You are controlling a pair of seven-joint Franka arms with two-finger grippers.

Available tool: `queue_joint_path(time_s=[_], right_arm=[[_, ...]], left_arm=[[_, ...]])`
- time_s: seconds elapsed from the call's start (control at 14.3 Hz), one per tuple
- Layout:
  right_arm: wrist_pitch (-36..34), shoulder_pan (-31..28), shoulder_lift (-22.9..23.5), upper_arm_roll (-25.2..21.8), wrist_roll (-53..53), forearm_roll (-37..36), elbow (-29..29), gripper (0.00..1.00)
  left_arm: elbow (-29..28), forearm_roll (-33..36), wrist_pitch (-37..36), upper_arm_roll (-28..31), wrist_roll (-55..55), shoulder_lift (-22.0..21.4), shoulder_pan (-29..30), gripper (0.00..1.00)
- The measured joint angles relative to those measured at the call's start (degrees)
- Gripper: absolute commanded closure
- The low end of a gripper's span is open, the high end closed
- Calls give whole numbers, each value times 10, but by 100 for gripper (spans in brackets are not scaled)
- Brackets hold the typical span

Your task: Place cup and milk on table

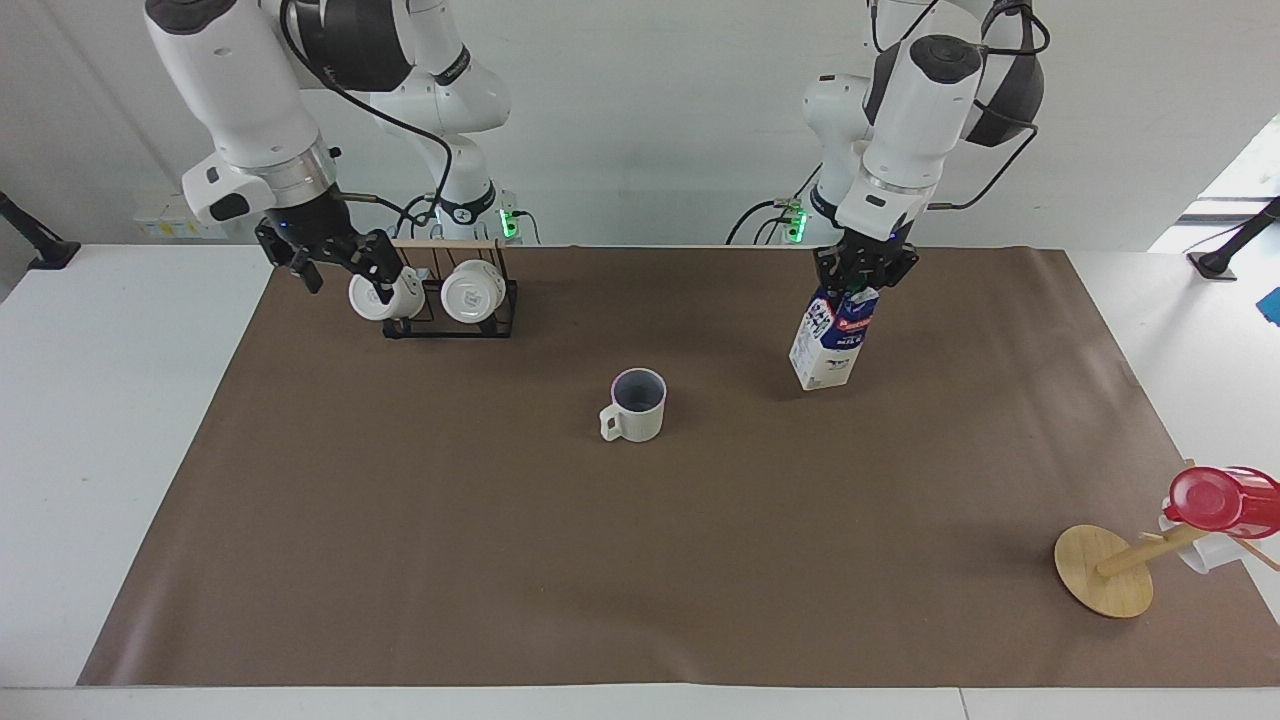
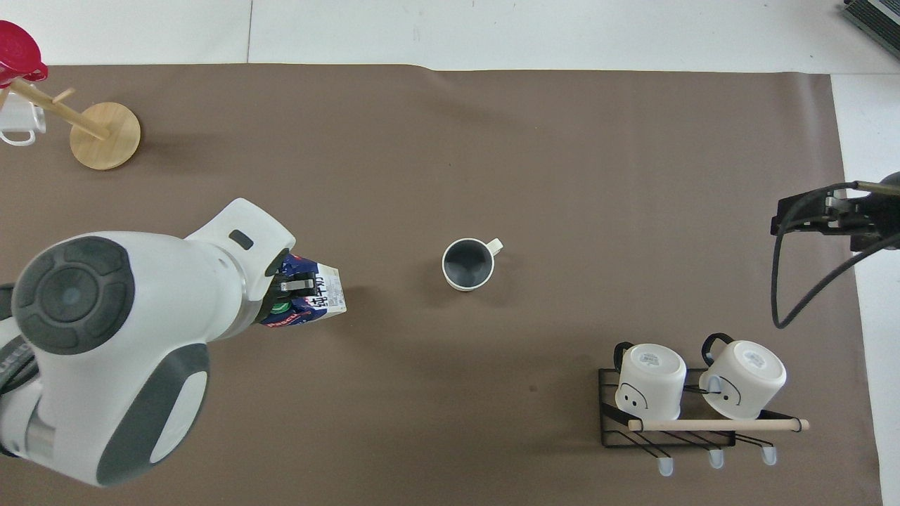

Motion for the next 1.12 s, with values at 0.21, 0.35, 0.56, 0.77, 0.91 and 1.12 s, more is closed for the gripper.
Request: queue_joint_path(time_s=[0.21, 0.35, 0.56, 0.77, 0.91, 1.12], right_arm=[[-31, 0, -5, 0, -1, 0, 38, 0], [-71, 0, -8, 0, -2, -2, 66, 0], [-94, 1, -8, 3, -26, -2, 87, 0], [-94, 1, -11, 3, -44, -2, 82, 0], [-94, 0, -20, 2, -44, -2, 65, 0], [-81, 0, -38, 1, -51, -17, 36, 0]], left_arm=[[65, 0, 9, -2, -44, 72, -42, 66], [95, 0, 28, -4, -46, 119, -51, 66], [113, 5, 51, -7, -64, 160, -63, 65], [124, 7, 52, -7, -69, 169, -66, 65], [124, 7, 51, -7, -69, 169, -66, 64], [124, 16, 49, -7, -69, 170, -66, 64]])
